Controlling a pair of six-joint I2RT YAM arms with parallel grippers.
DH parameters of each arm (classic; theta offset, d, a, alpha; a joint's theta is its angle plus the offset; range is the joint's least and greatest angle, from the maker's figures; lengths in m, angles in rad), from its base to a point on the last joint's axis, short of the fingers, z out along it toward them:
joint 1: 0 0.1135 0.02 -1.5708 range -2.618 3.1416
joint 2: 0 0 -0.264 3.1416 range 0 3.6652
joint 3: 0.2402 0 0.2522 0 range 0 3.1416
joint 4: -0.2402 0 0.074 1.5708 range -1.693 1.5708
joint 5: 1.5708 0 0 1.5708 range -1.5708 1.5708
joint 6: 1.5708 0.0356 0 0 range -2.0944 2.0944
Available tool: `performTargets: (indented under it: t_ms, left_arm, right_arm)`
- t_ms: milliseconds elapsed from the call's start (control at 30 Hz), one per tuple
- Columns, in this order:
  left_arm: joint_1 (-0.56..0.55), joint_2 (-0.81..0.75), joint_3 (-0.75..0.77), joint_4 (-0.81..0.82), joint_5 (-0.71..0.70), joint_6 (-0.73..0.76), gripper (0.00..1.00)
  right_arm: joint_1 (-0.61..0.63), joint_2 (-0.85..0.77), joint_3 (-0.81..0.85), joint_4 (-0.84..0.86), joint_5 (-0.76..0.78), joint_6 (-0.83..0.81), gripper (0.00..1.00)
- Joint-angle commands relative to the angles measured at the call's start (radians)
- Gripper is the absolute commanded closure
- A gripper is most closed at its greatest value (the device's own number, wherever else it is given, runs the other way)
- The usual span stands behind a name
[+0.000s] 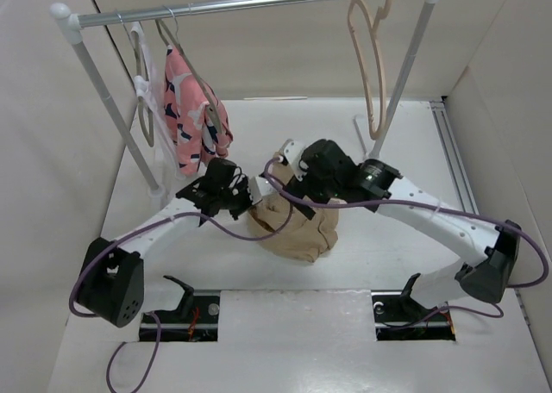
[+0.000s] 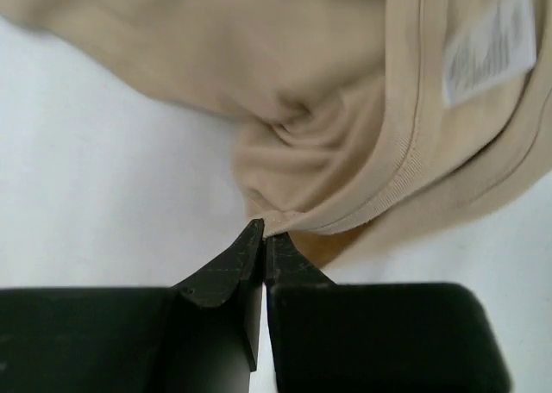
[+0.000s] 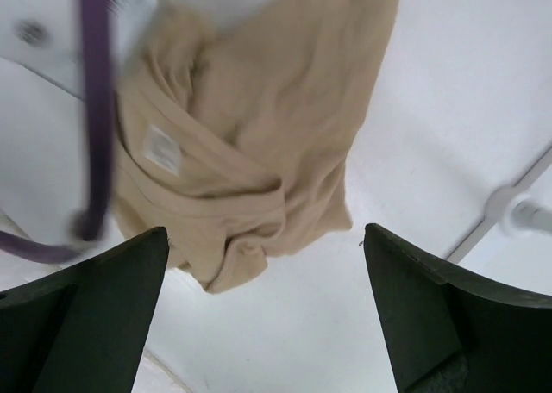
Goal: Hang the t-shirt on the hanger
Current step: Move the tshirt to the center of the board, then grab a hanger with the right arm
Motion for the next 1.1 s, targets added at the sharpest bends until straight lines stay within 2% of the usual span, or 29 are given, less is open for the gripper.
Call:
performTargets:
  t_ms: [0,133,200,400,467,567,700,833,933,1033,1067]
  left_arm:
    - [-0.001,-0.09,0.153,-0.123,0.077,-0.053,1.0]
    - [-0.001,-0.168,0.205,-0.148,0.145,-0.053,1.0]
    - [-0.001,-0.189,0.218,-0.148,0.154,-0.091,1.0]
    - [-0.001,-0.202,0.237,-0.114,0.154,-0.131,1.0]
    - [-0.01,-0.212,0.237,-0.102,0.154,-0.14,1.0]
    - [-0.01,-0.223,0.219,-0.074,0.143,-0.162,1.0]
    - [-0.01,-0.234,0.21,-0.065,0.134,-0.174,1.0]
    - [-0.01,-0.243,0.201,-0.065,0.123,-0.174,1.0]
    - [-0.01,-0.243,0.201,-0.054,0.123,-0.174,1.0]
    - [-0.01,-0.252,0.191,-0.045,0.123,-0.174,1.0]
    - [-0.01,-0.252,0.191,-0.045,0.123,-0.183,1.0]
  right_arm:
    - [0.012,-0.071,0.214,-0.005,-0.061,-0.038,0.01]
    - [0.003,-0.032,0.57,-0.02,-0.12,-0.064,0.01]
    - [-0.017,-0.008,0.686,-0.037,-0.106,-0.064,0.01]
    - [-0.203,0.133,1.074,-0.046,-0.129,-0.055,0.01]
    - [-0.255,0.167,1.137,-0.046,-0.041,-0.055,0.01]
    - [-0.312,0.19,1.145,-0.02,0.148,-0.055,0.01]
    - [-0.438,0.236,1.133,0.0,0.138,-0.046,0.01]
    - [-0.496,0.302,1.133,-0.024,0.124,-0.025,0.01]
    - [-0.507,0.311,1.113,-0.035,0.138,-0.024,0.05]
    - [-0.516,0.311,1.059,-0.026,0.153,-0.024,0.21]
    - [-0.516,0.301,1.032,-0.012,0.144,-0.024,0.43]
